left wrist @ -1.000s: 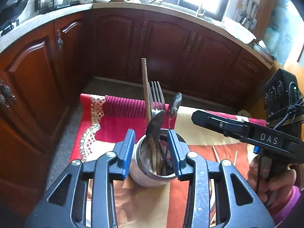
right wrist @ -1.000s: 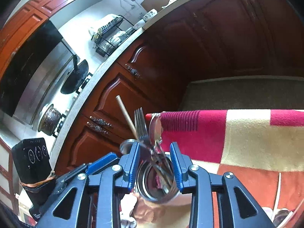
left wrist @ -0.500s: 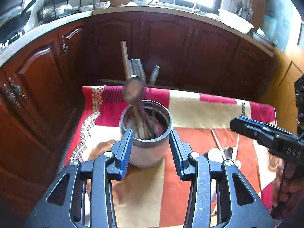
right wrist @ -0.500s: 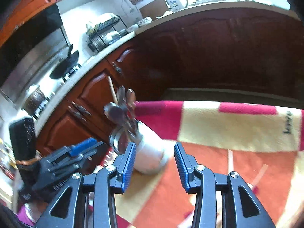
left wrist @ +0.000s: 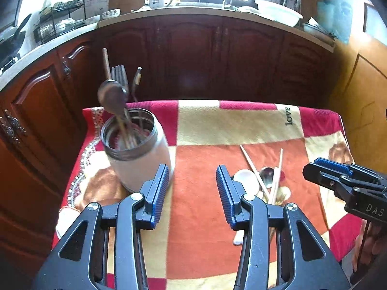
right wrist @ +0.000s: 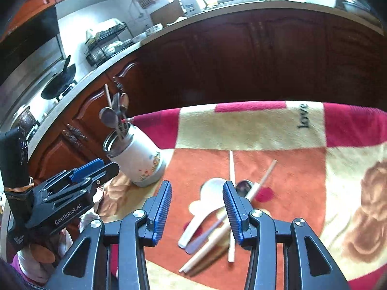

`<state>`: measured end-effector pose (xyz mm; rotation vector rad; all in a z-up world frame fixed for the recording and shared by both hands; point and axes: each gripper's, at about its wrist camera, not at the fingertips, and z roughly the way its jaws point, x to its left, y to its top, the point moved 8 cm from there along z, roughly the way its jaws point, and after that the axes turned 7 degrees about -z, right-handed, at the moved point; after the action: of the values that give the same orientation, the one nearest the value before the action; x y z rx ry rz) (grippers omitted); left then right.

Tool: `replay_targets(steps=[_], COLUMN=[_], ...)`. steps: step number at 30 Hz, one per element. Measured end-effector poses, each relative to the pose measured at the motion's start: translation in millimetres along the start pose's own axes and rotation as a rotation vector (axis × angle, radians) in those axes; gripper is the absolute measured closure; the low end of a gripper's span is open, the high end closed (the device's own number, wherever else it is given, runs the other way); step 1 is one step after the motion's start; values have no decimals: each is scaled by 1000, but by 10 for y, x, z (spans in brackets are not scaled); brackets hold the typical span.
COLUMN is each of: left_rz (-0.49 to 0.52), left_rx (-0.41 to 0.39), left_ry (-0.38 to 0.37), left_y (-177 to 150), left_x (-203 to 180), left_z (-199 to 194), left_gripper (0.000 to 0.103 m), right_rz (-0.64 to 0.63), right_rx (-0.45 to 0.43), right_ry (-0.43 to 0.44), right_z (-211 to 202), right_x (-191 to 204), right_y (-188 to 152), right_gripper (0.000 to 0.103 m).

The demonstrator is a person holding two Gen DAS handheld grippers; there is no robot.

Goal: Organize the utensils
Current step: 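Withdraw both open grippers from the jar back over the utensil pile, then lower both open grippers toward the white ceramic spoon and wooden chopstick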

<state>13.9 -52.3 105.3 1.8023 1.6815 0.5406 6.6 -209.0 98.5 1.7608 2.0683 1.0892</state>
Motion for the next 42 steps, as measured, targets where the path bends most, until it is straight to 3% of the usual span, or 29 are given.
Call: replay_targets(steps=[11, 35, 42], left_rz=[39, 59, 30], left_rx=[50, 149, 162], left_ry=[-11, -3, -4], left_y=[-234, -576, -622], left_x=[-279, -396, -326], left_z=[79, 377, 466], left_gripper=[62, 62, 47], right_rz=[32, 70, 77], right_rx=[14, 70, 79], right_ry=[-54, -63, -73], right_z=[-101, 68, 115], right_x=[-215, -342, -388], right_y=[-215, -391, -416], right_gripper=[60, 60, 60])
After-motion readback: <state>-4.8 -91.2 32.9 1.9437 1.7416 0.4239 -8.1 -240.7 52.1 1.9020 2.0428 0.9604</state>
